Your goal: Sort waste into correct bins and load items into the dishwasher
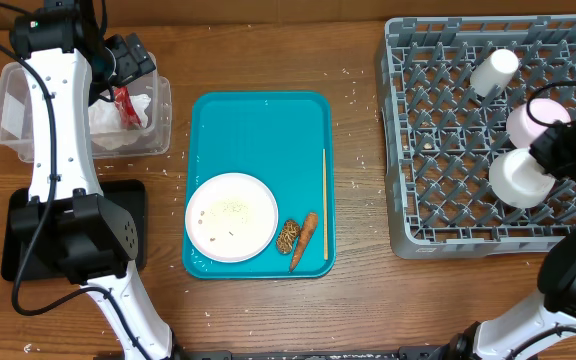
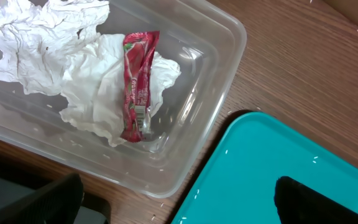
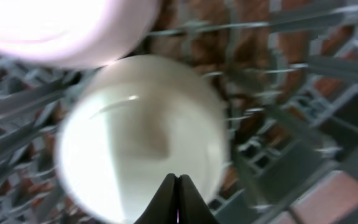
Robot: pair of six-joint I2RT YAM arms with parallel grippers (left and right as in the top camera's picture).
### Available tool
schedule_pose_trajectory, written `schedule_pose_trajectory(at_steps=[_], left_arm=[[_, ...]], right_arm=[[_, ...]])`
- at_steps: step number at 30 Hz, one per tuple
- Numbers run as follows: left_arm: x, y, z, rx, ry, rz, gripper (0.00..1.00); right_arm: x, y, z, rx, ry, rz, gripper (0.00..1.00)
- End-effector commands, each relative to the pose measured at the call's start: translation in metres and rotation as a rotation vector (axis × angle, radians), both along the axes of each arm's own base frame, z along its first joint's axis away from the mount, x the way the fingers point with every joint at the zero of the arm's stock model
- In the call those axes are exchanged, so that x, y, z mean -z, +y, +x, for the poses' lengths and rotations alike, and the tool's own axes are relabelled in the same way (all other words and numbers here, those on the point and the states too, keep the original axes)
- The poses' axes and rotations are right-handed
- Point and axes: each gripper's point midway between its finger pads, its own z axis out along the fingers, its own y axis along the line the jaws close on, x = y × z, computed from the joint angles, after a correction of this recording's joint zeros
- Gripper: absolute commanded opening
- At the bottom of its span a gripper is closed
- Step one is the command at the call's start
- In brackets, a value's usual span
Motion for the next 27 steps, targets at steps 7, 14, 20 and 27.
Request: schedule_pose_trajectory(at_steps=[7,14,20,27], left_arm=[[-0.009,-0.001,-0.001,-0.011,-0.02,0.009,1.0],[-0.009,-0.001,-0.001,-0.011,-0.02,0.009,1.0],[-0.009,-0.001,-0.001,-0.011,-0.02,0.009,1.0],[-0.009,-0.001,-0.001,-0.011,-0.02,0.009,1.0]], right_arm=[[-0.086,0.15,0.075,-0.429,-0.446,0.239,0.45],[-0.083,0.234,0.079,-0.642,-0.443,0.238,1.0],[-0.077,0.255,0.074,-0.714,-0.392,0.089,1.0],[-0.071,0.207,0.07,-0.54,-0.311,-0.105,1.0]])
